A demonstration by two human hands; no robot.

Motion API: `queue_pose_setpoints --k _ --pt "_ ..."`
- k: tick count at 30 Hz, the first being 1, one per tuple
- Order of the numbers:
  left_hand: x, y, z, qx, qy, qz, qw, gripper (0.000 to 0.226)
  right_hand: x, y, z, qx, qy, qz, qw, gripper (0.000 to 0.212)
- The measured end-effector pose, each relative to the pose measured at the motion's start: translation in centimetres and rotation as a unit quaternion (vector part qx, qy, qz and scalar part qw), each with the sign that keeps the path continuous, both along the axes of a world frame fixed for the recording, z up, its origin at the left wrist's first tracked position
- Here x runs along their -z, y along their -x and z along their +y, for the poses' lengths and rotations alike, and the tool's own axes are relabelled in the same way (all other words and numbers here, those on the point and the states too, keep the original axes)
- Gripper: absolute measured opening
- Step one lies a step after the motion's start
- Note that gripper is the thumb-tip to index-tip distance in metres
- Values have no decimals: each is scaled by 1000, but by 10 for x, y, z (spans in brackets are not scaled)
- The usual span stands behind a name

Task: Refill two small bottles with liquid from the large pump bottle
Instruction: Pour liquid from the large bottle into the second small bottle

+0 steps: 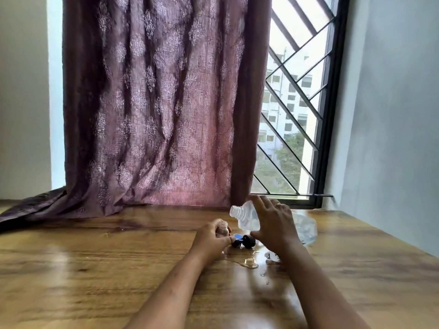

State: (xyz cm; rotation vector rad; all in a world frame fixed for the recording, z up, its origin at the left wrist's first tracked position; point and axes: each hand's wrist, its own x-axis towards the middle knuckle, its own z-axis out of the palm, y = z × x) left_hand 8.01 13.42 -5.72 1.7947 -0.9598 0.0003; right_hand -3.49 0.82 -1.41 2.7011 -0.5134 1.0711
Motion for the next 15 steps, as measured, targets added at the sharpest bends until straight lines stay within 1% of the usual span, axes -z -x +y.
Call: queue_pose_setpoints --k 6,15 --pt "-1 -1 1 0 9 -14 1000 17 -1 -2 3 -13 6 2 1000 80" --pt "0 -2 1 5 6 -15 1000 18 3 -6 4 -17 50 -6 999 83"
